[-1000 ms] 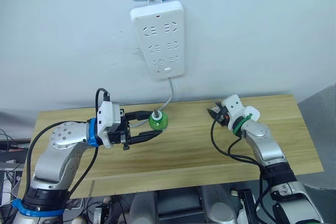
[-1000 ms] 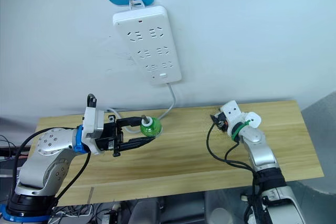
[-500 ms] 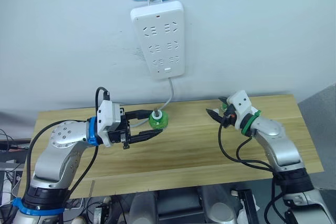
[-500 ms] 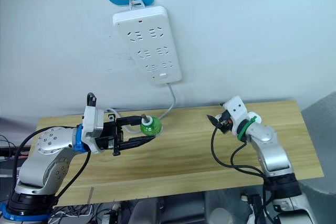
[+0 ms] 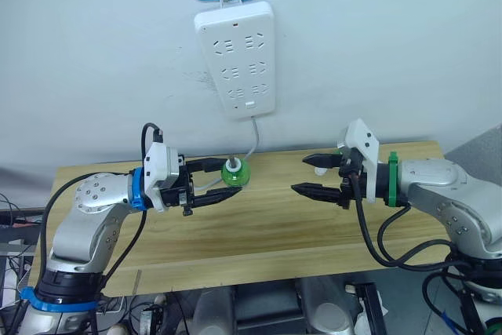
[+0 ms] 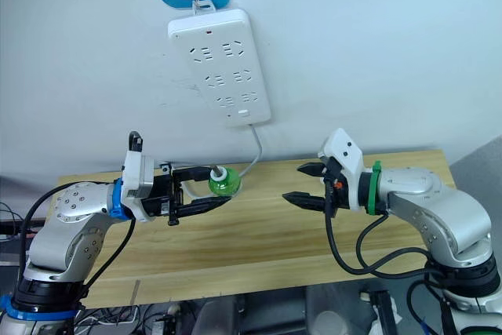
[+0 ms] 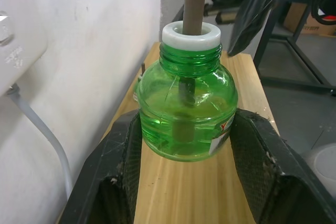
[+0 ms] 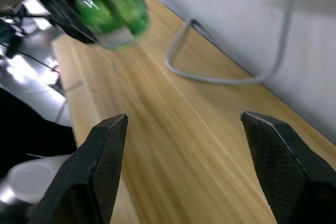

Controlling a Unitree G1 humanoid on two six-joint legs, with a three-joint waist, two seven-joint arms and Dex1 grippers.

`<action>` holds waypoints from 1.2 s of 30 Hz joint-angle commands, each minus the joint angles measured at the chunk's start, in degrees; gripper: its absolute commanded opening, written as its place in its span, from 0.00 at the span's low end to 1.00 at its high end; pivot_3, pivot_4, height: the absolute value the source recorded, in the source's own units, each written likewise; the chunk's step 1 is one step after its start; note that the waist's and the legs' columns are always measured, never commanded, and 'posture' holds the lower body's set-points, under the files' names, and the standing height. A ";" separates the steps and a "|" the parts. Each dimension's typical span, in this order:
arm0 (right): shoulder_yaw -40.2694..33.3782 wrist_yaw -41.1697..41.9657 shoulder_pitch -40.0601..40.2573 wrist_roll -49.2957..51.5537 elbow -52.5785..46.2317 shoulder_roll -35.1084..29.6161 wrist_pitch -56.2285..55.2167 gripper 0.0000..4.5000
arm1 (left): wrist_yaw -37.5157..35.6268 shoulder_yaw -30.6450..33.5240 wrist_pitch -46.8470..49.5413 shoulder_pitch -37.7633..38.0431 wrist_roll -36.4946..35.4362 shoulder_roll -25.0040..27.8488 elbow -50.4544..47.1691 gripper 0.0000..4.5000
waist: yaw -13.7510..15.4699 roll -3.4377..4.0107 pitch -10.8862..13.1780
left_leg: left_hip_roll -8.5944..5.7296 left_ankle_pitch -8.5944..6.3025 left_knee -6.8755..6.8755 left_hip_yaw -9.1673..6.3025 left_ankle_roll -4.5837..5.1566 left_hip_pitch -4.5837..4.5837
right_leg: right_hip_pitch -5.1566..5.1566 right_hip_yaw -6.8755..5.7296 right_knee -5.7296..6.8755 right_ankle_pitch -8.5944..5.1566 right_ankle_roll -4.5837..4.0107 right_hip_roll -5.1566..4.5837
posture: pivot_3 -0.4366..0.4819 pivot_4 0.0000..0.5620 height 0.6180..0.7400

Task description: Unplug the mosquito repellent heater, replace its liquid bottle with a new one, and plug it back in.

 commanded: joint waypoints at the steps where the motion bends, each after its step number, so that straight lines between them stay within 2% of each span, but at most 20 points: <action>1: -0.49 -2.57 -3.25 3.60 -1.69 1.69 3.27 0.79 | 0.10 -0.61 1.29 -1.03 0.61 1.02 -0.90 0.48 | -0.01 0.00 0.00 | -0.01 0.00 -0.01 0.00 0.00 0.00 | 0.00 0.00 0.00 0.00 0.00 0.00 | 0.23 0.55 1.00; 2: -0.21 -3.23 -4.20 3.97 -1.48 2.27 3.92 0.79 | 0.31 -0.77 1.83 -1.47 0.88 1.16 -0.82 0.48 | -0.02 0.00 0.00 | -0.01 0.00 -0.01 -0.01 0.00 0.00 | 0.00 -0.02 -0.01 0.00 0.00 0.00 | 0.24 0.56 1.00; 5: 0.17 -4.71 -5.65 4.47 -1.31 3.38 4.35 0.66 | 0.72 -0.96 3.16 -2.61 0.93 1.32 -1.09 0.48 | -0.04 0.00 0.00 | -0.01 0.00 -0.02 -0.01 0.00 -0.02 | -0.02 -0.02 -0.02 0.00 0.00 0.00 | 0.25 0.56 1.00; 8: 0.31 -5.76 -6.65 5.16 -1.44 4.54 4.46 0.44 | 1.24 -1.21 4.20 -3.39 1.31 1.55 -1.67 0.48 | -0.03 0.00 0.00 | -0.01 0.00 -0.02 -0.02 0.00 -0.02 | -0.02 -0.02 -0.02 0.00 0.00 0.00 | 0.25 0.56 1.00; 18: 2.28 -7.85 -9.67 7.53 -1.05 7.69 4.40 0.44 | 1.95 -2.76 5.21 -5.85 2.31 0.71 -1.60 0.48 | -0.13 0.00 0.00 | -0.01 0.01 -0.02 -0.01 -0.01 -0.02 | -0.03 -0.01 -0.01 0.00 0.00 0.00 | 0.26 0.56 1.00; 21: 2.96 -8.31 -10.92 7.57 -0.15 8.65 3.85 0.57 | 1.86 -2.84 5.28 -6.09 2.41 0.56 -1.57 0.48 | -0.17 0.00 0.00 | 0.00 0.01 -0.02 -0.01 -0.01 -0.02 | -0.04 -0.02 0.01 0.00 0.00 0.01 | 0.26 0.56 1.00; 24: 3.79 -8.83 -12.01 6.99 0.65 9.86 3.24 0.80 | 1.67 -2.85 5.02 -6.07 2.51 0.36 -1.38 0.48 | -0.20 0.00 0.00 | 0.00 0.01 -0.01 -0.01 -0.01 -0.02 | -0.05 -0.01 0.01 0.00 0.00 0.01 | 0.26 0.56 1.00; 36: 6.19 -9.27 -14.27 5.76 3.11 12.20 0.69 0.80 | 1.76 -3.18 4.98 -6.21 2.68 -0.66 -1.63 0.48 | -0.16 0.01 0.00 | 0.00 0.01 -0.02 -0.01 -0.02 -0.02 | -0.08 -0.01 0.03 0.00 0.00 0.01 | 0.27 0.55 1.00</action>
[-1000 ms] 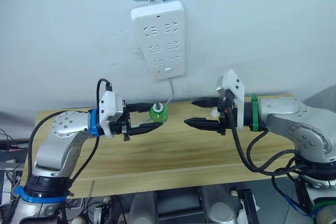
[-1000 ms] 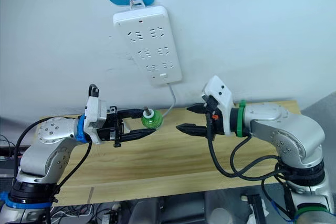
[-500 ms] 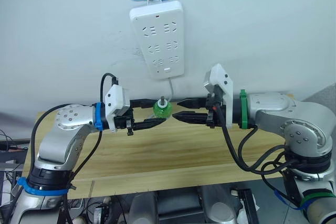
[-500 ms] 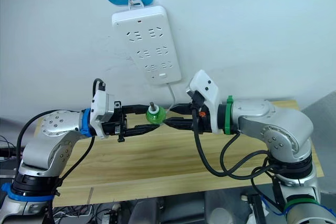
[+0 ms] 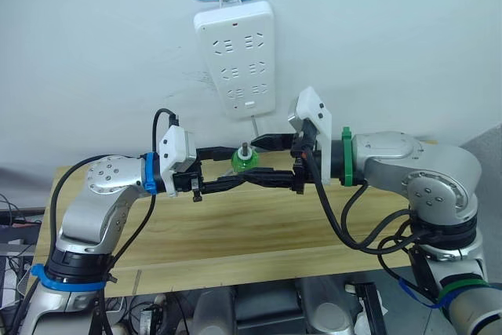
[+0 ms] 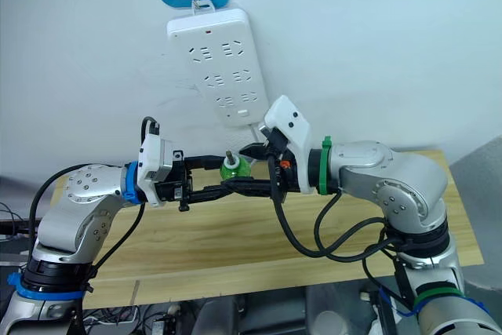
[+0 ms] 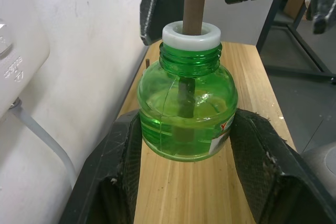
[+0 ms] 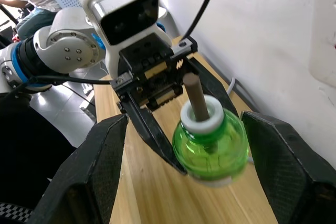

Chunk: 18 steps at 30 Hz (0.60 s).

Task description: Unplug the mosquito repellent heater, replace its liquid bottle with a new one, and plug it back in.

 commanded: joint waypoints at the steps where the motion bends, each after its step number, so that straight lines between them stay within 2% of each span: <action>1: 0.38 0.08 -1.16 0.04 -0.70 0.56 -1.67 0.80 | -0.02 -0.31 -0.53 -0.23 -0.24 -0.26 -1.58 0.48 | 0.02 0.00 0.00 | 0.00 0.00 0.00 0.00 0.00 0.00 | 0.00 0.00 0.00 0.00 0.00 0.00 | 0.27 0.55 1.00; 15: 1.97 0.39 -0.52 -1.09 0.15 0.05 -3.00 0.80 | -0.77 -0.01 -1.13 0.08 -0.61 -0.47 -0.65 0.48 | 0.06 0.00 0.00 | 0.00 0.00 0.00 0.00 0.00 0.00 | 0.00 0.00 0.00 0.00 0.00 0.00 | 0.29 0.55 1.00; 18: 2.26 0.49 -0.21 -1.24 0.23 -0.20 -3.17 0.66 | -0.99 0.15 -1.06 -0.11 -0.73 -0.37 -0.19 0.48 | 0.06 0.00 0.00 | 0.00 0.00 0.00 0.00 0.00 0.00 | 0.00 0.00 0.00 0.00 0.00 0.00 | 0.29 0.55 1.00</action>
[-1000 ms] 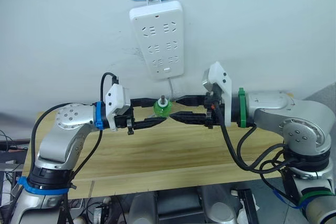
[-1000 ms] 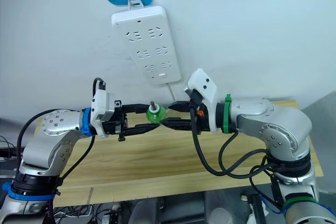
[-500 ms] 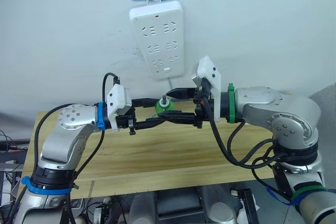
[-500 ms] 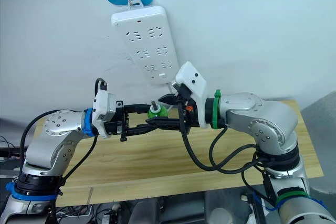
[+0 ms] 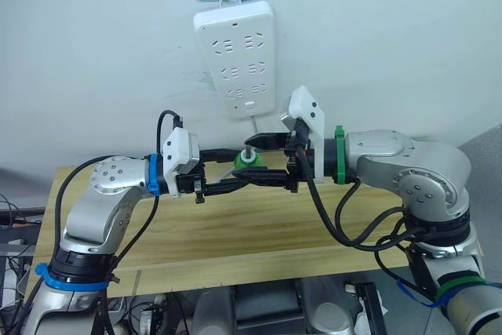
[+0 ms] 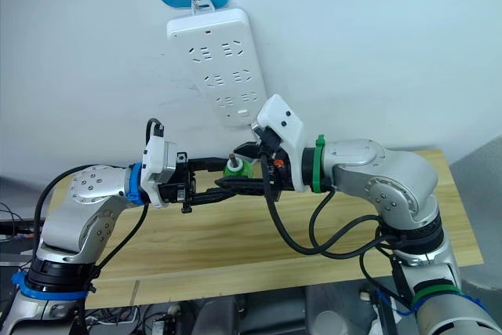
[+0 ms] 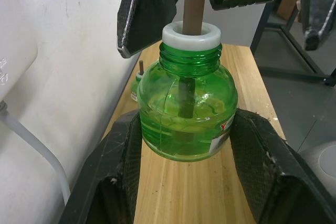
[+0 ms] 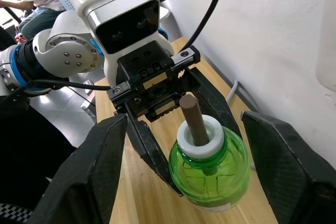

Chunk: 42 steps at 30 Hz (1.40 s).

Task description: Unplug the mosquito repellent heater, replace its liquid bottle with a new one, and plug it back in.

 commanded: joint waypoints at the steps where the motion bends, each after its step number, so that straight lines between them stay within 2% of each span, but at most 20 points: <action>1: 0.10 0.37 0.25 -0.25 -1.20 -0.19 -1.39 0.59 | -0.51 1.03 -0.90 0.04 -0.77 0.11 -0.28 0.48 | 0.00 0.00 0.00 | 0.00 0.00 0.00 0.00 0.00 0.00 | 0.00 0.00 0.00 0.00 0.00 0.00 | 0.29 0.55 1.00; 6: 0.44 0.66 0.43 -0.79 -1.01 -0.28 -1.89 0.18 | -0.70 1.24 -1.10 -0.05 -0.73 0.19 0.20 0.48 | 0.02 0.00 0.00 | 0.00 0.00 0.00 0.00 0.00 0.00 | 0.00 0.00 0.00 0.00 0.00 0.00 | 0.30 0.55 1.00; 7: 0.53 0.76 0.50 -0.89 -1.08 -0.33 -1.96 0.15 | -0.68 1.30 -1.12 -0.08 -0.74 0.19 0.27 0.48 | 0.01 0.00 0.00 | 0.00 0.00 0.00 0.00 0.00 0.00 | 0.00 0.00 0.00 0.00 0.00 0.00 | 0.30 0.55 1.00; 35: 0.71 1.39 0.38 -1.14 -1.39 -0.58 -2.58 0.15 | -0.36 2.13 1.43 -0.29 -2.59 0.09 -0.73 0.48 | 0.02 0.00 0.00 | 0.00 0.00 0.00 0.00 0.00 0.00 | 0.00 0.00 0.01 0.00 0.00 0.00 | 0.29 0.54 1.00; 40: 0.51 1.20 0.25 -1.01 -1.36 -0.41 -2.45 0.15 | 1.97 2.60 6.28 -1.77 -4.25 0.14 -0.68 0.48 | 0.03 0.00 0.00 | 0.00 0.00 0.00 0.00 0.00 0.00 | 0.00 -0.01 0.01 0.00 0.00 0.00 | 0.29 0.54 1.00; 42: 0.37 1.07 0.23 -0.90 -1.41 -0.33 -2.32 0.15 | 2.04 2.73 6.17 -2.11 -4.10 -0.09 -0.96 0.64 | 0.02 0.00 0.00 | 0.00 0.00 0.01 0.00 0.00 0.00 | 0.00 0.00 0.01 0.00 0.00 0.00 | 0.29 0.55 1.00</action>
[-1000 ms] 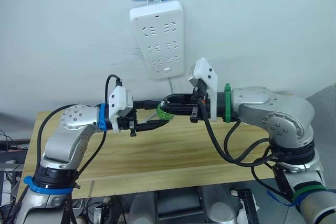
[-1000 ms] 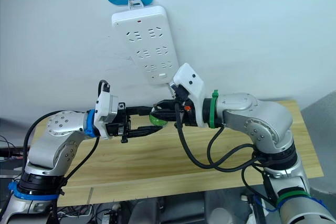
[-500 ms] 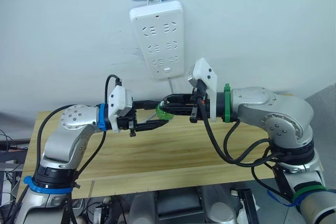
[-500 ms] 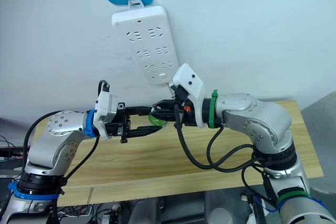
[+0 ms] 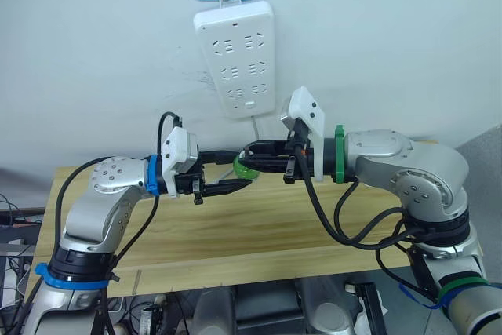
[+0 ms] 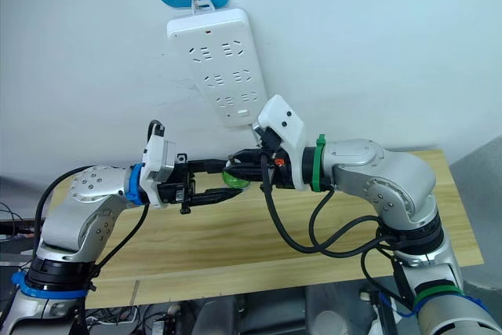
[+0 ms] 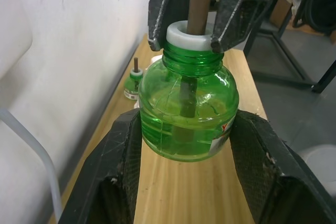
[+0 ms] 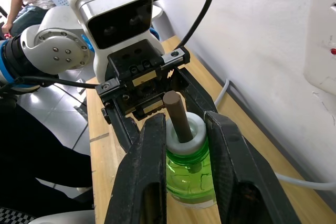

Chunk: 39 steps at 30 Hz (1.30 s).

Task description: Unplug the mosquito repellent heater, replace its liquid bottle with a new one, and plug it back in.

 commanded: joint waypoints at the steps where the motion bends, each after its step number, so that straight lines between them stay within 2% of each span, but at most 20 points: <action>1: -0.19 0.69 -0.06 0.96 -2.03 0.07 -0.54 0.15 | 1.69 2.38 -0.34 -0.85 -1.22 -0.19 -1.23 0.69 | -0.04 0.00 0.00 | 0.00 0.00 0.00 0.00 0.00 0.00 | 0.00 0.00 0.00 0.00 0.00 0.00 | 0.29 0.55 1.00; 4: -0.31 0.61 -0.01 1.07 -2.13 0.03 -0.43 0.15 | 0.24 2.17 -3.10 0.78 0.05 0.25 -1.28 0.90 | -0.15 0.00 0.00 | 0.01 0.00 -0.01 0.02 0.00 0.00 | -0.02 0.00 0.01 0.00 0.00 0.00 | 0.29 0.55 1.00; 15: -0.47 0.70 -0.01 0.92 -1.89 -0.43 -0.49 0.15 | 0.26 3.42 -5.00 4.26 0.21 1.82 -1.97 0.90 | -0.05 0.00 0.00 | 0.01 0.00 0.00 0.01 0.00 0.00 | -0.02 0.01 0.02 0.00 0.00 0.00 | 0.28 0.55 1.00; 22: -2.66 0.35 0.29 1.99 -0.75 -0.60 0.25 0.15 | 2.25 6.75 -6.25 9.32 -2.00 0.05 -3.09 0.90 | -0.03 0.00 0.00 | 0.02 0.00 -0.01 0.02 0.00 0.00 | -0.04 0.03 0.03 0.00 0.00 0.00 | 0.28 0.54 1.00; 32: -13.97 -3.42 -1.77 14.03 3.22 2.34 7.95 0.15 | 4.38 10.12 -6.19 12.18 -8.53 -4.66 -5.29 0.90 | -0.01 0.01 -0.01 | 0.02 0.00 0.02 0.02 0.00 0.00 | -0.02 0.02 0.04 0.00 0.00 -0.01 | 0.27 0.53 1.00; 39: -20.40 -11.27 -3.54 24.72 6.94 4.51 12.61 0.15 | 5.70 9.49 -5.91 11.22 -10.80 -6.89 -6.13 0.90 | -0.29 0.01 -0.01 | 0.03 0.00 0.01 0.05 0.00 0.00 | -0.02 0.04 0.06 0.00 0.00 -0.01 | 0.25 0.53 1.00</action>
